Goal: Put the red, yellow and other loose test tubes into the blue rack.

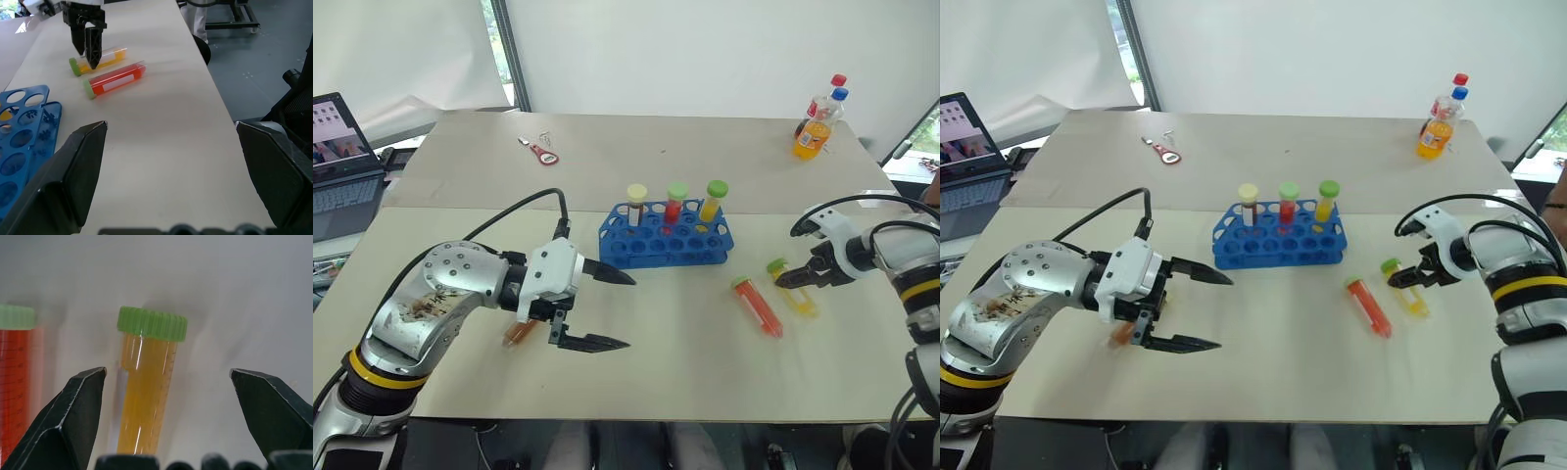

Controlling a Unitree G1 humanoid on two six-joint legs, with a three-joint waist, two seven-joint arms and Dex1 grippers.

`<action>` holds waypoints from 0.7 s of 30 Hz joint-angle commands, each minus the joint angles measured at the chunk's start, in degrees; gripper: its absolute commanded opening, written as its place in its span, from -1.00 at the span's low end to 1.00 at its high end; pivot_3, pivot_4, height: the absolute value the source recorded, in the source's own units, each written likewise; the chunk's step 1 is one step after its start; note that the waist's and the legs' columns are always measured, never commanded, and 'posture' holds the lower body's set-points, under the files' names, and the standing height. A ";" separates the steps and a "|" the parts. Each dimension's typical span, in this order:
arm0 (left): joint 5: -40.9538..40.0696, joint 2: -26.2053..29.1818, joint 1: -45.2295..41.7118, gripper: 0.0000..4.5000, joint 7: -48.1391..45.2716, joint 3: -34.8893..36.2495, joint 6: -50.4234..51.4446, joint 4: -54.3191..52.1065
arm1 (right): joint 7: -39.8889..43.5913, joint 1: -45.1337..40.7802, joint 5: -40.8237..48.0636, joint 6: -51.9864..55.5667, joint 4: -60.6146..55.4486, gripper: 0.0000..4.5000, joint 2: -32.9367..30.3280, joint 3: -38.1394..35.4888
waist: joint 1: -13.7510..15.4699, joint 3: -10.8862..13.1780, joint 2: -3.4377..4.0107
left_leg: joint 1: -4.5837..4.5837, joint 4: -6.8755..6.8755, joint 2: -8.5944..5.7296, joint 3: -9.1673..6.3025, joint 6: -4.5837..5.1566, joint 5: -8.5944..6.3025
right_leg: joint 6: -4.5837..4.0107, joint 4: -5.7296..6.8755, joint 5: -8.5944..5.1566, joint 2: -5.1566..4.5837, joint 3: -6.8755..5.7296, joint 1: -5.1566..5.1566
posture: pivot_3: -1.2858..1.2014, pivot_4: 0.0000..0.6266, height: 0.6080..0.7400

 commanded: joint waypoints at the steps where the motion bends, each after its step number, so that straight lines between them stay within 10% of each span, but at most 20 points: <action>1: 0.03 -0.10 0.58 1.00 1.09 0.65 -0.69 -2.50 | 2.29 -2.41 -2.14 -1.86 3.38 0.46 0.32 0.03 | 0.05 0.00 0.00 | 0.00 0.00 0.00 -0.01 0.00 0.00 | 0.00 0.01 0.00 0.00 -0.01 0.00 | 0.03 -0.52 1.00; 8: 1.00 -0.51 1.88 1.00 1.65 0.51 -2.24 -2.79 | 2.60 -2.53 -4.26 -3.51 6.00 -0.55 1.87 -0.94 | 0.07 0.00 0.00 | 0.03 0.02 0.00 -0.02 0.00 0.00 | 0.00 0.01 0.00 0.00 -0.02 0.04 | 0.03 -0.52 1.00; 21: -1.25 -2.58 6.95 1.00 2.62 9.41 -8.17 5.39 | -10.69 8.36 10.76 7.33 -38.71 -0.56 4.67 -30.72 | 0.08 0.00 0.06 | -0.02 -0.04 0.05 -0.21 0.01 -0.01 | -0.01 0.09 0.00 0.02 -0.09 -0.06 | 0.03 -0.52 1.00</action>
